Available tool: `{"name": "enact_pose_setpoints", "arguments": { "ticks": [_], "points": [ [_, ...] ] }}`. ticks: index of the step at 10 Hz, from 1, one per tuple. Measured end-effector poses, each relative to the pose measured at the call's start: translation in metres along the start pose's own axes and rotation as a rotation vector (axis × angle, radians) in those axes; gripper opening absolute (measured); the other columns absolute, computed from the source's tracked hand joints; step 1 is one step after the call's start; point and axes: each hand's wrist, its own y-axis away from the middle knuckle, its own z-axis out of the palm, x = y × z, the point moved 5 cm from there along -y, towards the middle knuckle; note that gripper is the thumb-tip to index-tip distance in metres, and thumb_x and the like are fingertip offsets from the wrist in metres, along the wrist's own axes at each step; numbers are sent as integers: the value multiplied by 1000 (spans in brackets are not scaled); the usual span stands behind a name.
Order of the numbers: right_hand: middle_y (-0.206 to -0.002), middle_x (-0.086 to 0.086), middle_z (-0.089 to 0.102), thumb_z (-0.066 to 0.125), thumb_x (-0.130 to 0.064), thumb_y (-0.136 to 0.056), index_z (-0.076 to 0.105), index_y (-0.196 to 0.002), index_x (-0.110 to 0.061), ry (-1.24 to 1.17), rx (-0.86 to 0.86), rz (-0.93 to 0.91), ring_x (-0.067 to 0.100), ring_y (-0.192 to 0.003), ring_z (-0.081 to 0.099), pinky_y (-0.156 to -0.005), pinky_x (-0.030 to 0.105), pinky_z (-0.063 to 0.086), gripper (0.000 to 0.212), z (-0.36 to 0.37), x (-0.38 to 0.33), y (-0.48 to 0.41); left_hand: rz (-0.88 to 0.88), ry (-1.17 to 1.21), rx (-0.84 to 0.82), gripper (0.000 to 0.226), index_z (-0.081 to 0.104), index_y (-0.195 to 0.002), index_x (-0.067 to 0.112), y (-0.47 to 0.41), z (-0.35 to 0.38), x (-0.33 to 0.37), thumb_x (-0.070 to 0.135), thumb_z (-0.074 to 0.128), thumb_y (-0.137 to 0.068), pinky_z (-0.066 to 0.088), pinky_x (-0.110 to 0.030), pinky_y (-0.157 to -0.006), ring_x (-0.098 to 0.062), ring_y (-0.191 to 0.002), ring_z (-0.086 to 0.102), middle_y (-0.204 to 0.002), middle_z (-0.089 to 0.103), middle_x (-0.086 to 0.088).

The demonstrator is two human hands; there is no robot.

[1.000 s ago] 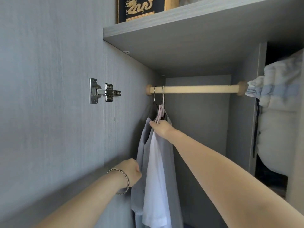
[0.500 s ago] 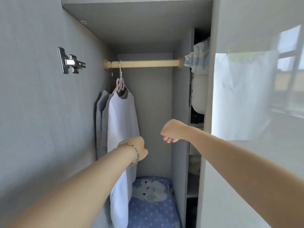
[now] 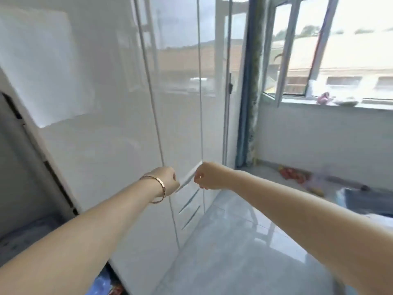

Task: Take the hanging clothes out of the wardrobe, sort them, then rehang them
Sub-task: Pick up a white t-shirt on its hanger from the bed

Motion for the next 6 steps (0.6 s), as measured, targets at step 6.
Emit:
{"name": "enact_pose_setpoints", "arguments": {
  "ticks": [6],
  "points": [
    [-108, 15, 68, 45, -11, -89, 69, -104, -2, -344, 112, 1132, 32, -102, 62, -88, 36, 52, 29, 100, 511, 491, 884, -72, -370, 15, 54, -75, 17, 97, 335, 567, 15, 45, -87, 44, -28, -69, -26, -81, 59, -84, 62, -5]
  ]
}}
